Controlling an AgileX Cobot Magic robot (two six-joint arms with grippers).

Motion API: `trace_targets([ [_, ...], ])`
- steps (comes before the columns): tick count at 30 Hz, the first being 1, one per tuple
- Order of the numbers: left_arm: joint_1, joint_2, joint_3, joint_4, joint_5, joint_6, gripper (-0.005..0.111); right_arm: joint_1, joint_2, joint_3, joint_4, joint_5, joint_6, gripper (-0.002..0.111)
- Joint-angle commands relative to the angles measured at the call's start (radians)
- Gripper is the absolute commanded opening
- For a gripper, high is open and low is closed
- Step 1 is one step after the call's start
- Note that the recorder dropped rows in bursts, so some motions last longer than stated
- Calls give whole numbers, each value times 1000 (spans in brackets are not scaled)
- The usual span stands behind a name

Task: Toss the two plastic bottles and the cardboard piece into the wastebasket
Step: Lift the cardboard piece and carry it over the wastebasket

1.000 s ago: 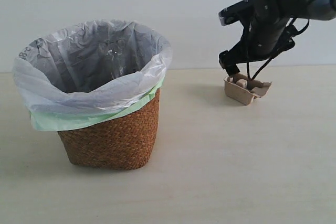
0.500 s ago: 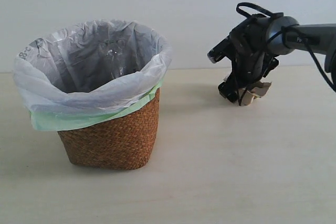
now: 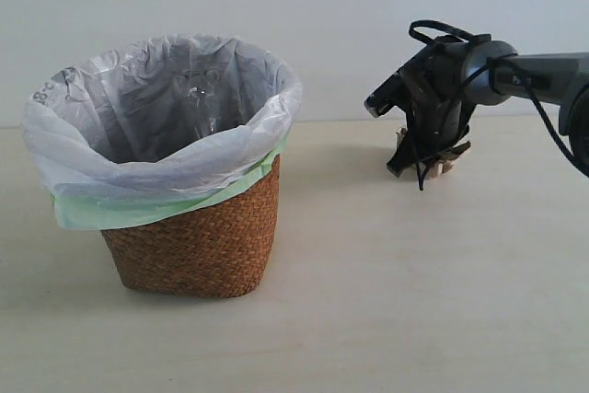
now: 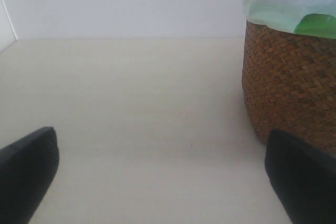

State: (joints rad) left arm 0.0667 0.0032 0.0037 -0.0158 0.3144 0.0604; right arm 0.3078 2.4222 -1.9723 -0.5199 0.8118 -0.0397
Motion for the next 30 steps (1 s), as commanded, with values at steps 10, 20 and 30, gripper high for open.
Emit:
trace_targets([
  [10, -7, -3, -4, -2, -8, -9, 108, -9, -259, -2, 217, 109, 30, 0],
  [20, -7, -3, -4, -2, -8, -9, 108, -5, -489, -2, 303, 224, 15, 0],
  [30, -7, -3, -4, -2, -8, -9, 108, -5, -584, -2, 749, 399, -103, 0],
])
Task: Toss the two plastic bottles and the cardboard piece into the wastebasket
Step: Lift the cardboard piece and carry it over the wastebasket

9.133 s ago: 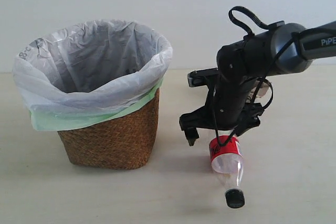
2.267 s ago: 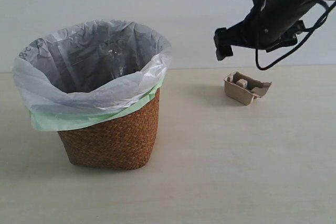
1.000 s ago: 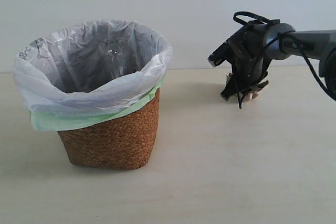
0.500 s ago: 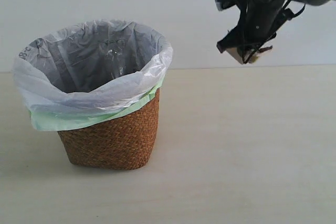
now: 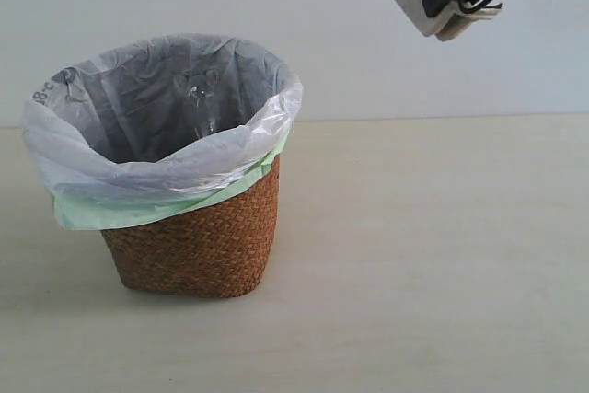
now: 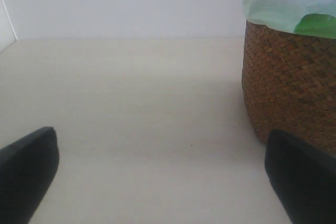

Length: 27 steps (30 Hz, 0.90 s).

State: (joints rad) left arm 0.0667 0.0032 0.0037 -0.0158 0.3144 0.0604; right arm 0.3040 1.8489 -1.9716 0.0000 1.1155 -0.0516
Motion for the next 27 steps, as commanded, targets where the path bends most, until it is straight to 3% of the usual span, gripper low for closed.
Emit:
trace_targets([
  [1, -7, -3, -4, -2, -8, -9, 108, -1, -11, -3, 306, 106, -120, 0],
  [9, -7, -3, -4, -2, -8, -9, 108, 32, -9, -3, 1021, 106, -331, 0],
  [13, -7, -3, -4, -2, -8, -9, 108, 116, -9, -3, 1105, 106, -383, 0],
  [20, -7, -3, -4, -2, -8, -9, 108, 182, -9, -3, 934, 65, -400, 0],
  [27, -7, -3, -4, -2, -8, -9, 108, 181, -11, -5, 156, -23, -43, 0],
])
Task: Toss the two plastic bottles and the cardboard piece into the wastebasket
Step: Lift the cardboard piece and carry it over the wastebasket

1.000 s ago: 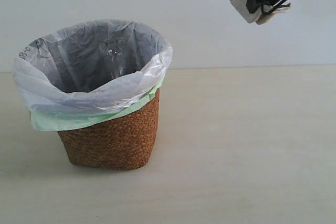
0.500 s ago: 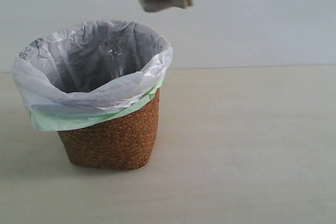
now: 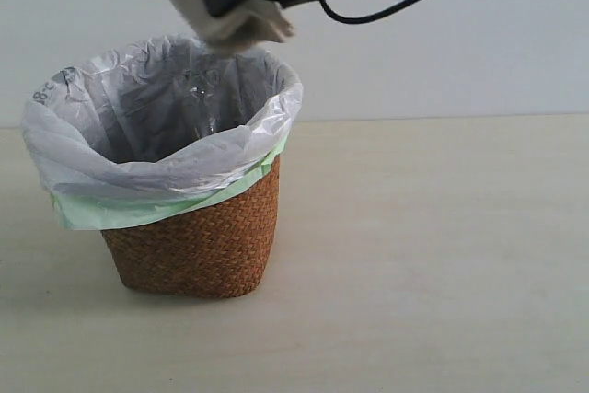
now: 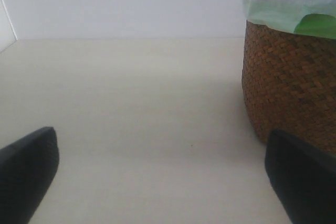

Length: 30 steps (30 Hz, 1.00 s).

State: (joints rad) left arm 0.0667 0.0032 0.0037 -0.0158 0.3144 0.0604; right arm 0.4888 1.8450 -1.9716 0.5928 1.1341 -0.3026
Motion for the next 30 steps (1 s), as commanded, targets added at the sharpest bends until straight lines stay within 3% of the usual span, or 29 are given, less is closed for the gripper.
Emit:
trace_targets([
  [1, -7, -3, -4, -2, -8, -9, 108, -3, -7, -5, -536, -41, 255, 0],
  [5, -7, -3, -4, -2, -8, -9, 108, -3, -7, -5, -930, -8, 483, 0],
  [10, -7, -3, -4, -2, -8, -9, 108, -1, -5, -5, -966, 14, 569, 0],
  [13, -7, -3, -4, -2, -8, -9, 108, -1, 0, -5, -799, 9, 550, 0],
  [16, -7, -3, -4, -2, -8, -9, 108, -1, 4, -5, -495, -19, 439, 0],
  [20, -7, -3, -4, -2, -8, -9, 108, -1, 4, -5, 151, -64, 105, 0],
  [23, -7, -3, -4, -2, -8, -9, 108, 6, 4, -5, 482, -69, -123, 0],
  [26, -7, -3, -4, -2, -8, -9, 108, 13, 4, -5, 552, -79, -161, 0],
  [30, -7, -3, -4, -2, -8, -9, 108, 19, 4, -5, 437, -79, -154, 0],
])
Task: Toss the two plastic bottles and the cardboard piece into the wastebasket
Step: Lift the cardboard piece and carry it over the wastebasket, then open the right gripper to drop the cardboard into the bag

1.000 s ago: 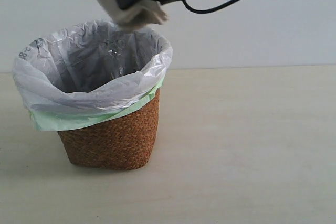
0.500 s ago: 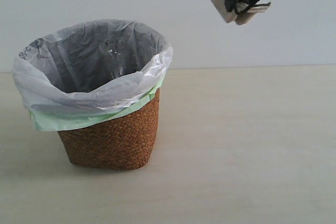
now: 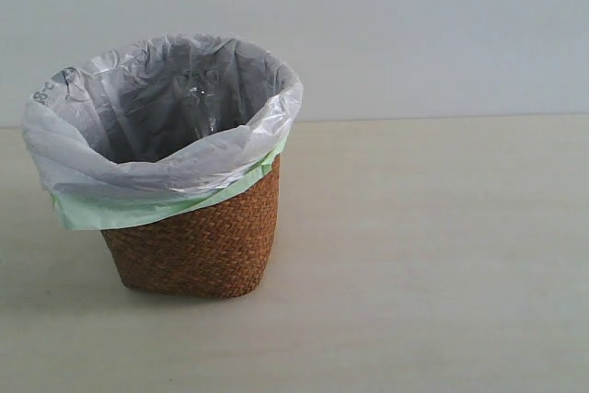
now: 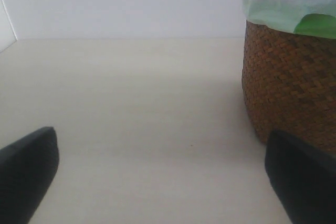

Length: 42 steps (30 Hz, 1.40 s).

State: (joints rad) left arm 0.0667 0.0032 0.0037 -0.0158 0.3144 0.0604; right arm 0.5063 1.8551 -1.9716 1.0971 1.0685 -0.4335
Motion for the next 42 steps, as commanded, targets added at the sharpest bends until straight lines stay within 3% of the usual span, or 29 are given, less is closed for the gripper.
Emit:
trace_targets([
  [1, -7, -3, -4, -2, -8, -9, 108, 1, -7, -5, -116, -13, -15, 0],
  [5, -7, -3, -4, -2, -8, -9, 108, 1, -7, -5, -434, -16, 78, 0],
  [12, -7, -3, -4, -2, -8, -9, 108, 1, -19, -5, -1376, 11, 646, 0],
  [17, -7, -3, -4, -2, -8, -9, 108, 1, -20, -5, -1705, 120, 795, 0],
  [20, -7, -3, -4, -2, -8, -9, 108, 1, -8, -5, -1636, 144, 795, 0],
  [22, -7, -3, -4, -2, -8, -9, 108, 1, -6, -5, -1383, 115, 730, 0],
  [23, -7, -3, -4, -2, -8, -9, 108, 1, -8, -5, -1069, 64, 577, 0],
  [24, -7, -3, -4, -2, -8, -9, 108, 1, -8, -5, -875, 28, 472, 1],
  [25, -7, -3, -4, -2, -8, -9, 108, 1, -10, -5, -478, -17, 275, 11],
  [26, -7, -3, -4, -2, -8, -9, 108, 4, -7, -5, -297, -44, 160, 20],
  [27, -7, -3, -4, -2, -8, -9, 108, 22, -5, -5, -205, -139, 97, 50],
  [28, -7, -3, -4, -2, -8, -9, 108, 32, -5, -5, -297, -223, 180, 78],
  [29, -7, -3, -4, -2, -8, -9, 108, 34, -5, -5, -394, -251, 291, 93],
  [31, -7, -3, -4, -2, -8, -9, 108, 34, -5, -5, -579, -225, 395, 105],
  [36, -7, -3, -4, -2, -8, -9, 108, 34, -14, -5, -845, -58, 479, 89],
  [40, -7, -3, -4, -2, -8, -9, 108, 34, -34, -5, -953, 66, 480, 66],
  [42, -7, -3, -4, -2, -8, -9, 108, 34, -39, -5, -1005, 130, 480, 49],
])
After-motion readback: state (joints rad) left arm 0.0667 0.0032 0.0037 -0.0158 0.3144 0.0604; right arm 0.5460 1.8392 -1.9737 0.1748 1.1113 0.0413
